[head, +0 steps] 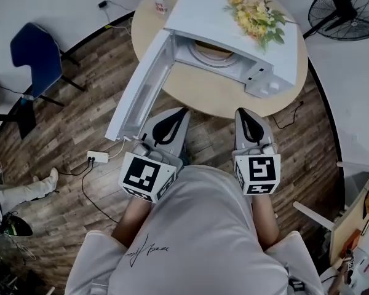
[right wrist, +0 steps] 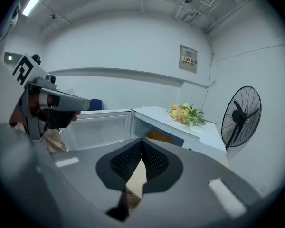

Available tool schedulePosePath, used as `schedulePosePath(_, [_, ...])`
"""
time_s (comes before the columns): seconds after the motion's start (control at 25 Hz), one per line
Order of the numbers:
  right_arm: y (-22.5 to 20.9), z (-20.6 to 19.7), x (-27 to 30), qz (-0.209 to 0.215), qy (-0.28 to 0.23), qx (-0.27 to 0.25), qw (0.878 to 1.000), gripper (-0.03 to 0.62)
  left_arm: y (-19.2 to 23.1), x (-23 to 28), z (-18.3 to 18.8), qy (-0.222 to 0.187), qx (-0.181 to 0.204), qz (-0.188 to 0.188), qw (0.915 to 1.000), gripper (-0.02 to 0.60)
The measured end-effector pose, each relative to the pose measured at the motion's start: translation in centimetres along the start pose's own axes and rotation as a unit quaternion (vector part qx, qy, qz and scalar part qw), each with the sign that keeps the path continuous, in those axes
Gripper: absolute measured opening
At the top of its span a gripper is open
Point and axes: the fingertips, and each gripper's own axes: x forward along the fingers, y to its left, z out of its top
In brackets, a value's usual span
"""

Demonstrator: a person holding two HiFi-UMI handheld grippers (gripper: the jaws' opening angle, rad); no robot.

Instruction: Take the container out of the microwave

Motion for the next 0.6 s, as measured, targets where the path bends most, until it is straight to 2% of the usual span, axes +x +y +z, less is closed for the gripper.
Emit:
schedulePosePath(0.24, [0.6, 1.0, 3.6, -0.007, 0.016, -0.029, 0.999, 0.011, 2.8, 0.6, 1.9, -0.01, 0.005, -0.016, 0.9998, -0.003])
schedulePosePath(0.44, [0.3, -0.3, 6.5, -0.005, 0.046, -0.045, 0.998, 0.011, 4.1, 0.8, 1.5, -0.008, -0.011, -0.026, 0.9996, -0.003])
schedulePosePath(0.6, [0.1, -0.9, 8.5, -0.004, 0.055, -0.063, 0.997, 0.011, 4.5, 1.0, 0.5, 0.009, 0.002, -0.03, 0.9995, -0.003])
